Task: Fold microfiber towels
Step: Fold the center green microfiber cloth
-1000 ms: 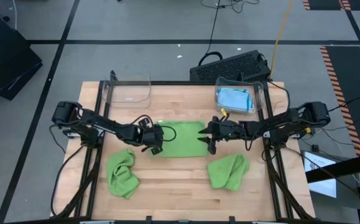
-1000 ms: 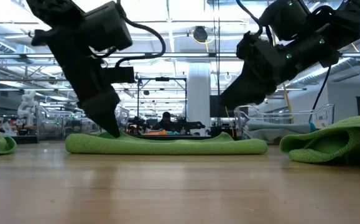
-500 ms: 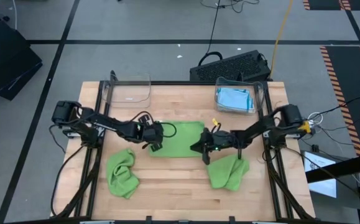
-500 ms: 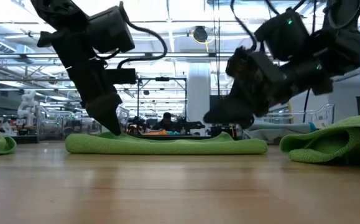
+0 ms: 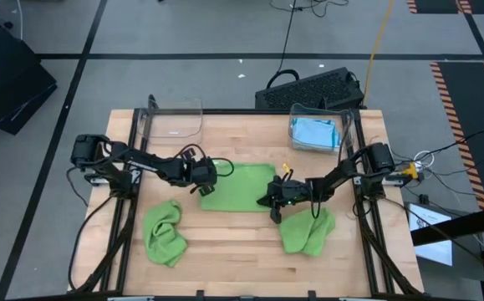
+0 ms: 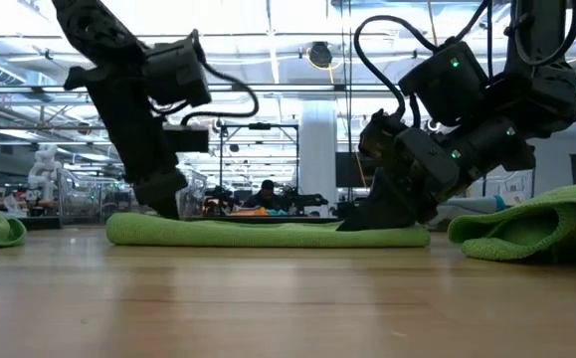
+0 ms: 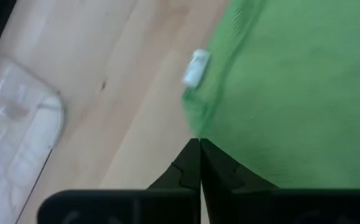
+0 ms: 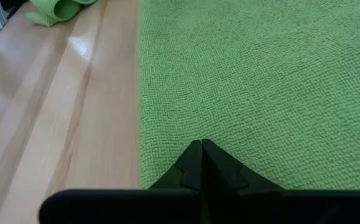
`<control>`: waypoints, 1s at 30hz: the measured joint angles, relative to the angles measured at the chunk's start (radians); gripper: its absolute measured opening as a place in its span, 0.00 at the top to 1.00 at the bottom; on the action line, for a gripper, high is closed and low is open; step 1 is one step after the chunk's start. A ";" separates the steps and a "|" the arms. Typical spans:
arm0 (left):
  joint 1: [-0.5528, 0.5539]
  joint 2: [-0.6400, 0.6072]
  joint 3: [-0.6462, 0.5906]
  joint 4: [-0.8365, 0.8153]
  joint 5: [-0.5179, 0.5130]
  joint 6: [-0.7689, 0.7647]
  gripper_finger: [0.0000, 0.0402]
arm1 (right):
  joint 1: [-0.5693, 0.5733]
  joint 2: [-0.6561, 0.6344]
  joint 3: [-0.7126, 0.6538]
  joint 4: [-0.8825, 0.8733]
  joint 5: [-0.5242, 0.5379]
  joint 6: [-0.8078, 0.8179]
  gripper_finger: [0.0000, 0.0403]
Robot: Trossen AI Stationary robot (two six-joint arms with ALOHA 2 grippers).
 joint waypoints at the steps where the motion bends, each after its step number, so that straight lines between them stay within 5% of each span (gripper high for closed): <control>1: 0.008 0.000 -0.013 0.010 0.000 -0.001 0.98 | 0.001 0.000 0.000 -0.003 0.000 0.003 1.00; 7: 0.037 -0.001 -0.088 0.131 -0.001 0.012 0.92 | 0.007 0.000 0.001 -0.008 0.000 0.014 1.00; 16: 0.025 -0.049 -0.036 0.054 -0.023 0.035 0.97 | 0.007 0.000 0.001 -0.007 -0.001 0.022 1.00; 22: -0.056 -0.142 0.002 0.110 -0.018 0.004 0.98 | 0.006 -0.047 -0.002 -0.023 -0.005 -0.007 1.00; 30: -0.231 -0.085 -0.006 0.312 0.144 -0.157 0.94 | -0.019 -0.256 -0.001 -0.274 0.034 -0.120 1.00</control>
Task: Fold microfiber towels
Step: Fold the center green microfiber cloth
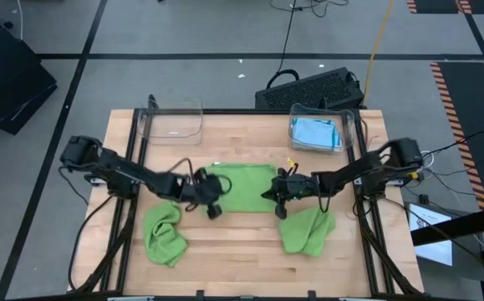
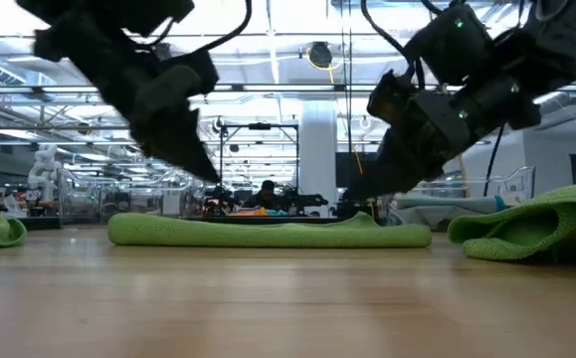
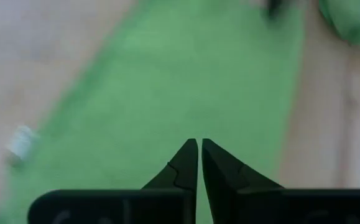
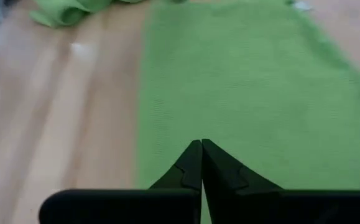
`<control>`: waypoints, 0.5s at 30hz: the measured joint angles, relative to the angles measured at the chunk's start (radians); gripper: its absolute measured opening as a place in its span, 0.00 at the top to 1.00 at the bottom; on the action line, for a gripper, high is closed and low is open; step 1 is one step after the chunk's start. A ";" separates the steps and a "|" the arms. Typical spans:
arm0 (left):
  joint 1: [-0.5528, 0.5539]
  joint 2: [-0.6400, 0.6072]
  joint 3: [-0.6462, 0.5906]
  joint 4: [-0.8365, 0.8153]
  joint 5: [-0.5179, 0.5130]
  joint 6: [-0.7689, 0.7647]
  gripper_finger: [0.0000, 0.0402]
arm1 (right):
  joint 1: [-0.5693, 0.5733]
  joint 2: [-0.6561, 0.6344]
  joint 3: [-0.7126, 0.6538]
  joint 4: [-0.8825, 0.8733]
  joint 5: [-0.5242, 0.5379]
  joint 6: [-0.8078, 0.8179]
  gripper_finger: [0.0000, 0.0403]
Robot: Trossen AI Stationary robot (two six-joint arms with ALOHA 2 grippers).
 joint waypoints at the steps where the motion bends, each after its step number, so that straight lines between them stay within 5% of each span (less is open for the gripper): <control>1: -0.025 0.018 -0.001 0.006 0.000 -0.024 0.94 | -0.003 -0.023 0.000 -0.043 0.029 -0.020 1.00; 7: -0.104 0.141 0.000 0.017 -0.040 -0.138 0.99 | -0.065 -0.102 0.008 -0.230 0.174 -0.068 1.00; 15: -0.049 0.209 0.005 -0.105 -0.041 -0.219 0.97 | -0.103 -0.099 0.055 -0.366 0.142 -0.025 1.00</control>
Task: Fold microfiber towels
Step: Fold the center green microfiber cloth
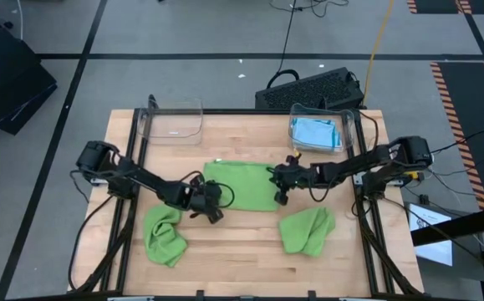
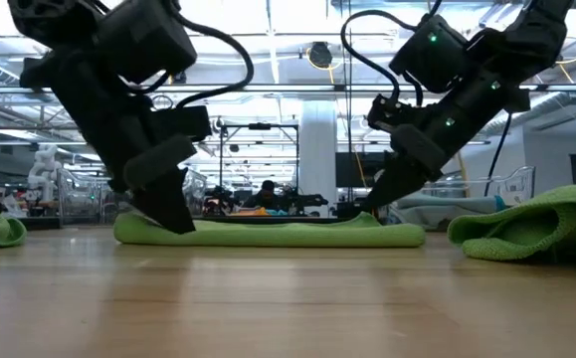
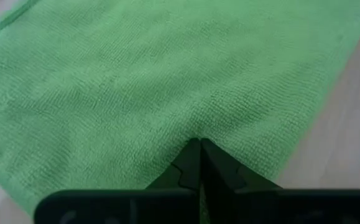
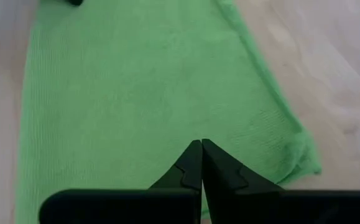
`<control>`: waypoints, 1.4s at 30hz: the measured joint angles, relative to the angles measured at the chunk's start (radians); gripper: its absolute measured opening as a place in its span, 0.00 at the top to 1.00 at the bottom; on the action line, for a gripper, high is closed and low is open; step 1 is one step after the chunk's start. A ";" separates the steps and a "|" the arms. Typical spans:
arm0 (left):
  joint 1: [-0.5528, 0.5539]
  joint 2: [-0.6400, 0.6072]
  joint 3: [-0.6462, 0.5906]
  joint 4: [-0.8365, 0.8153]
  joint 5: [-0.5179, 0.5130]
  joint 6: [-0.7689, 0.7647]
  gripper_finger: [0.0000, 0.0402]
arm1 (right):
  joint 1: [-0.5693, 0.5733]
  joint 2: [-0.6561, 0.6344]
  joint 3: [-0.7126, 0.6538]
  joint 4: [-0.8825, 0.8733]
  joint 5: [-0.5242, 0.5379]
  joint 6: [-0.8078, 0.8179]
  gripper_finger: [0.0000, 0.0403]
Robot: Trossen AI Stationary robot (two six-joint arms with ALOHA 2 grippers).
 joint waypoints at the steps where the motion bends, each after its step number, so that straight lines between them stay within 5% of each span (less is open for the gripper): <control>1: 0.005 0.000 0.001 -0.001 -0.002 0.021 0.98 | 0.005 0.000 0.000 -0.006 0.001 0.004 1.00; 8: 0.072 -0.008 -0.002 0.004 -0.026 0.234 0.97 | 0.039 0.089 -0.003 -0.016 0.009 0.107 1.00; 21: 0.211 -0.006 -0.005 -0.015 -0.073 0.398 0.98 | 0.235 0.223 0.059 0.120 -0.040 0.314 1.00; 33: 0.178 -0.208 -0.010 -0.093 -0.022 0.428 0.89 | 0.252 -0.001 0.095 -0.123 0.002 0.150 1.00; 42: 0.008 -0.264 -0.006 0.131 -0.005 0.359 0.77 | 0.239 -0.127 0.010 -0.208 0.060 0.009 1.00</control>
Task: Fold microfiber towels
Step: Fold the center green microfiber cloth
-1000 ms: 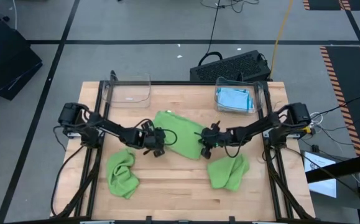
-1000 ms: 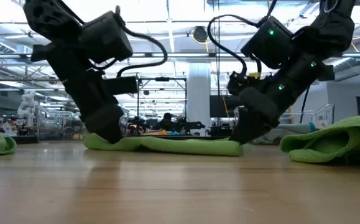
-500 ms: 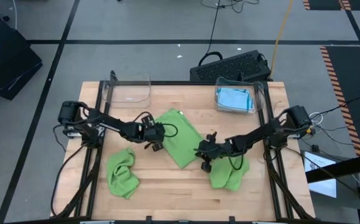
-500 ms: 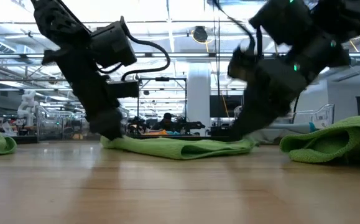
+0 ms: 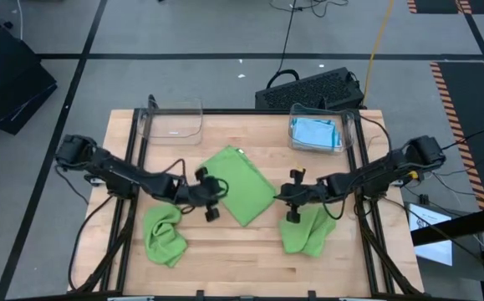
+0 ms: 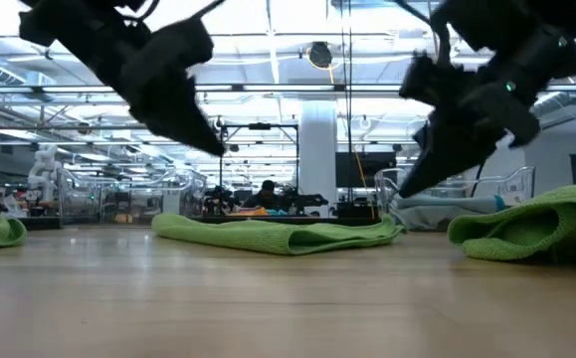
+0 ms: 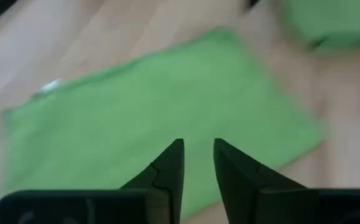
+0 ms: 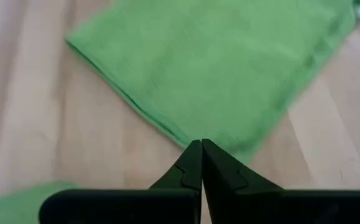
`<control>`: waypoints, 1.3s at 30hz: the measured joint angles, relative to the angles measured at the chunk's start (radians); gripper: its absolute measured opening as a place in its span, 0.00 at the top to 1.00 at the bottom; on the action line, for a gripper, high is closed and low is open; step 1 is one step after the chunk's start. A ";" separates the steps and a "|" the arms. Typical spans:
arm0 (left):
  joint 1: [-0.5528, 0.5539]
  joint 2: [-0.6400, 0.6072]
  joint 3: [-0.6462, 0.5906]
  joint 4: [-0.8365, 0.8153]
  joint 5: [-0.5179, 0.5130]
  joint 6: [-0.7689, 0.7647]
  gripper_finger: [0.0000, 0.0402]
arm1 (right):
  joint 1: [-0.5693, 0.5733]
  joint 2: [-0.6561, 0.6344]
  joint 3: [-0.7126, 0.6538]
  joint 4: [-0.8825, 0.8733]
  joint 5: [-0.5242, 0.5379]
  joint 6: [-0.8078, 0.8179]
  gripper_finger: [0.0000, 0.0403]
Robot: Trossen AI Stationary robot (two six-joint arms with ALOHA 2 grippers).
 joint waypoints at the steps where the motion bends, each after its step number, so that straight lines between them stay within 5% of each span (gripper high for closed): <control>1: -0.019 0.021 0.001 0.056 0.000 -0.016 0.77 | -0.007 0.002 -0.013 0.003 -0.004 0.003 1.00; 9: -0.071 0.239 0.001 0.310 -0.014 -0.128 0.77 | -0.046 0.110 -0.025 0.231 -0.043 -0.035 1.00; 17: -0.018 0.375 0.004 0.247 0.054 -0.235 0.77 | -0.103 0.127 -0.022 0.191 -0.055 -0.040 1.00; 22: -0.004 0.379 0.005 0.268 0.058 -0.197 0.77 | -0.122 0.158 -0.023 0.111 -0.088 0.055 1.00; 33: 0.032 0.369 0.003 0.232 -0.024 -0.033 0.77 | 0.005 0.255 -0.020 0.286 -0.245 0.312 1.00; 39: 0.048 0.327 0.001 0.210 0.048 0.051 0.77 | 0.021 0.245 -0.021 0.300 -0.245 0.317 1.00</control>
